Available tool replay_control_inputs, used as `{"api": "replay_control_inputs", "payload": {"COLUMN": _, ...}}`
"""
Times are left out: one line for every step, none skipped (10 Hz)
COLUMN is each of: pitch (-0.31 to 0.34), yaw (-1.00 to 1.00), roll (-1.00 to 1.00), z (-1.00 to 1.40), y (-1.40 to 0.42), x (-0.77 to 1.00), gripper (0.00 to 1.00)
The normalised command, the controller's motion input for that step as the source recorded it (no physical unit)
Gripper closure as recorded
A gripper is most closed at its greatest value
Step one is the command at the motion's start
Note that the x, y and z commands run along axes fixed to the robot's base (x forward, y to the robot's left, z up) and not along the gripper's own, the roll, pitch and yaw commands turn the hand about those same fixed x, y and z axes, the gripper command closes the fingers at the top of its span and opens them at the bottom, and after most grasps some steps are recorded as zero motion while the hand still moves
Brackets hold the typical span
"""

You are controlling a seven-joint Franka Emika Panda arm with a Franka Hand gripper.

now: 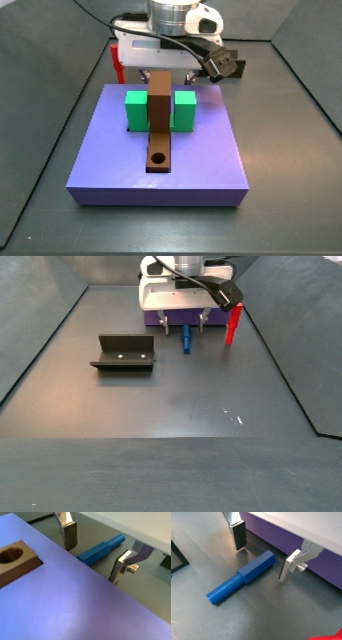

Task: Pick up the blue object. Move up. Place the blue object on the fixture. Regrasp the blue object. Move to above the board. Insert the blue object.
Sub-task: Pick up the blue object.

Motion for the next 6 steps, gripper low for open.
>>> {"api": "replay_control_inputs", "payload": {"pitch": -0.046, "yaw": 0.0, "roll": 0.0, "z": -0.07, "y": -0.04, "x": 0.0, "gripper": 0.0}}
{"api": "replay_control_inputs", "payload": {"pitch": -0.009, "yaw": 0.0, "roll": -0.01, "z": -0.02, "y": -0.01, "x": 0.01, "gripper": 0.0}}
{"api": "replay_control_inputs", "payload": {"pitch": 0.0, "yaw": 0.0, "roll": 0.0, "z": 0.0, "y": -0.03, "x": 0.0, "gripper": 0.0}}
{"api": "replay_control_inputs", "payload": {"pitch": 0.0, "yaw": 0.0, "roll": 0.0, "z": 0.0, "y": 0.0, "x": 0.0, "gripper": 0.0}}
{"api": "replay_control_inputs", "payload": {"pitch": 0.0, "yaw": 0.0, "roll": 0.0, "z": 0.0, "y": 0.0, "x": 0.0, "gripper": 1.0}}
{"api": "replay_control_inputs", "payload": {"pitch": 0.0, "yaw": 0.0, "roll": 0.0, "z": 0.0, "y": 0.0, "x": 0.0, "gripper": 1.0}}
